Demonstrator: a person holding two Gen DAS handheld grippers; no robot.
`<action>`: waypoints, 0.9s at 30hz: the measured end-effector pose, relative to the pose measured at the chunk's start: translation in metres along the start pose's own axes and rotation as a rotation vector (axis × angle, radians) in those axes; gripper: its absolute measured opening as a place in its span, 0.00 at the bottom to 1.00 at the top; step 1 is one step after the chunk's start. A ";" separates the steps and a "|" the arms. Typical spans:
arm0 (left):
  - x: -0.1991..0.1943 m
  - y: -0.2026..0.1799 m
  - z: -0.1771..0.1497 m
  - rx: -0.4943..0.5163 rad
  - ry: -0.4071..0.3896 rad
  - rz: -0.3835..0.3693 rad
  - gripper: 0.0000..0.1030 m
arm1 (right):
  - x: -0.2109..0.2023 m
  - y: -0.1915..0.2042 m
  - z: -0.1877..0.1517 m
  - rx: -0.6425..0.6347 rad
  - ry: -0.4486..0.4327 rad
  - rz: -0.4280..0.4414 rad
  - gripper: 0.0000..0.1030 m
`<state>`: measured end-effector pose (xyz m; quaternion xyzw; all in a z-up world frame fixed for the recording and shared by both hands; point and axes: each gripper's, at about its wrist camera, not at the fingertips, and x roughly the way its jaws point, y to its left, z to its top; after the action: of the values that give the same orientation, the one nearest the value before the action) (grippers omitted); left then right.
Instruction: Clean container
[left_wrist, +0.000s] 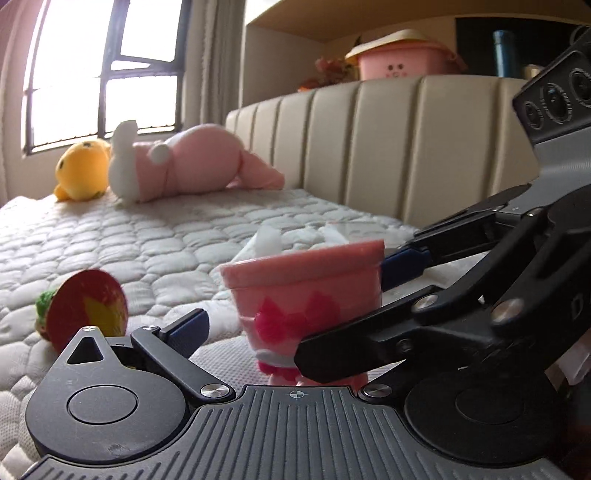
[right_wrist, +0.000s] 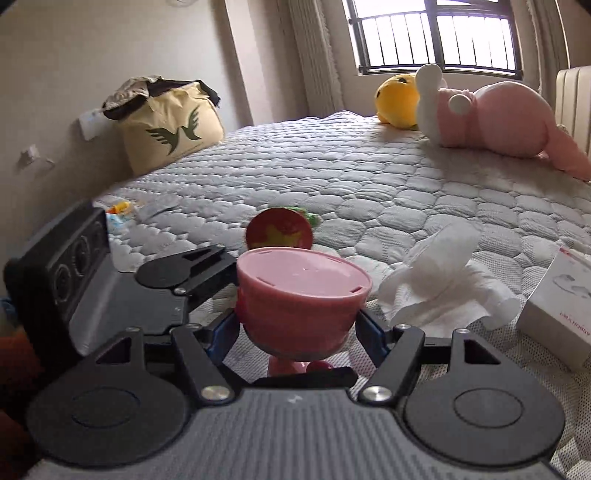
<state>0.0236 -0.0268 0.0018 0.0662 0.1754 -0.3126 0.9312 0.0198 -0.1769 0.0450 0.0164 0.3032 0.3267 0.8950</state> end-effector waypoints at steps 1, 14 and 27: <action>-0.002 -0.003 0.000 0.018 -0.013 -0.011 1.00 | -0.004 -0.002 0.000 0.002 -0.001 0.021 0.71; -0.003 -0.017 -0.005 0.024 -0.096 -0.082 0.98 | -0.031 -0.048 0.024 0.020 -0.177 -0.240 0.83; 0.013 0.004 -0.008 -0.076 0.089 -0.018 0.95 | 0.021 -0.112 0.016 0.466 -0.065 -0.037 0.78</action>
<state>0.0329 -0.0293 -0.0100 0.0433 0.2290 -0.3110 0.9214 0.1055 -0.2493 0.0209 0.2277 0.3419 0.2307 0.8821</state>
